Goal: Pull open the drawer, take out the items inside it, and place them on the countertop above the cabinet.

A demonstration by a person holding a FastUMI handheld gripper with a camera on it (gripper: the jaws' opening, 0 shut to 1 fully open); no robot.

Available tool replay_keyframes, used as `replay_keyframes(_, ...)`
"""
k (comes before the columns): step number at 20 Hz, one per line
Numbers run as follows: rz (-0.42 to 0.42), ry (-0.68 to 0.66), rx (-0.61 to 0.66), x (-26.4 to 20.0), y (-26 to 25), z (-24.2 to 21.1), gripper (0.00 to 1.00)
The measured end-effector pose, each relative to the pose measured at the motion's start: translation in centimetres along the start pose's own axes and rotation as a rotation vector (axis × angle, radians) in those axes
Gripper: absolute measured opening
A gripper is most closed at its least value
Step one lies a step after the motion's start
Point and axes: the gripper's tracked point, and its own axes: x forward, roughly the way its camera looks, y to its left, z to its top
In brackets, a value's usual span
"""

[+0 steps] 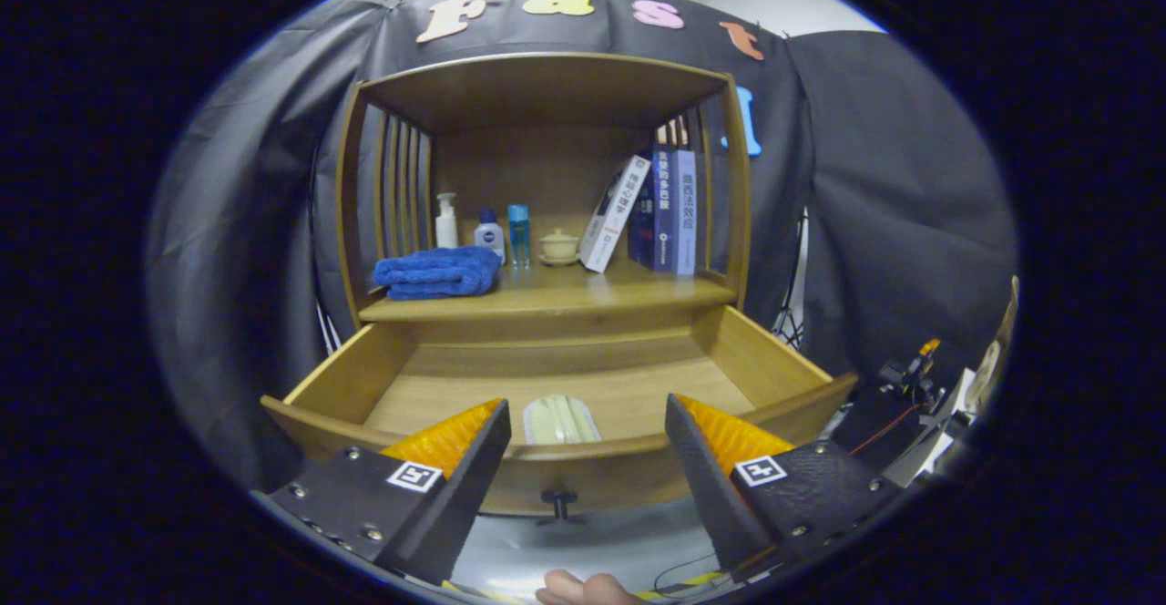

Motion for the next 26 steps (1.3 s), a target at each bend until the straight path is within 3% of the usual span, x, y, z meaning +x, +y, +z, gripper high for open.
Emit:
replay_keyframes(4, -0.003, 0.040, -0.066, 2.7, 0.7, 1.0, 1.00)
replay_keyframes(7, 0.049, 0.144, -0.080, 5.5, 2.4, -0.2, 1.00)
replay_keyframes(13, 0.078, 0.367, -0.187, 10.5, 2.8, -2.9, 0.86)
replay_keyframes(16, 0.069, 0.496, -0.220, 11.7, 2.2, -5.5, 0.68)
replay_keyframes(19, 0.093, 0.585, -0.236, 12.4, 2.5, -7.5, 0.68)
replay_keyframes(21, 0.104, 0.680, -0.186, 12.0, 2.7, -9.8, 0.58)
replay_keyframes(23, 0.153, 0.654, -0.116, 12.4, 3.9, -9.2, 0.31)
replay_keyframes(25, 0.192, 0.638, -0.118, 12.5, 4.4, -9.0, 0.17)
replay_keyframes(26, 0.199, 0.632, -0.117, 12.5, 4.5, -9.1, 0.17)
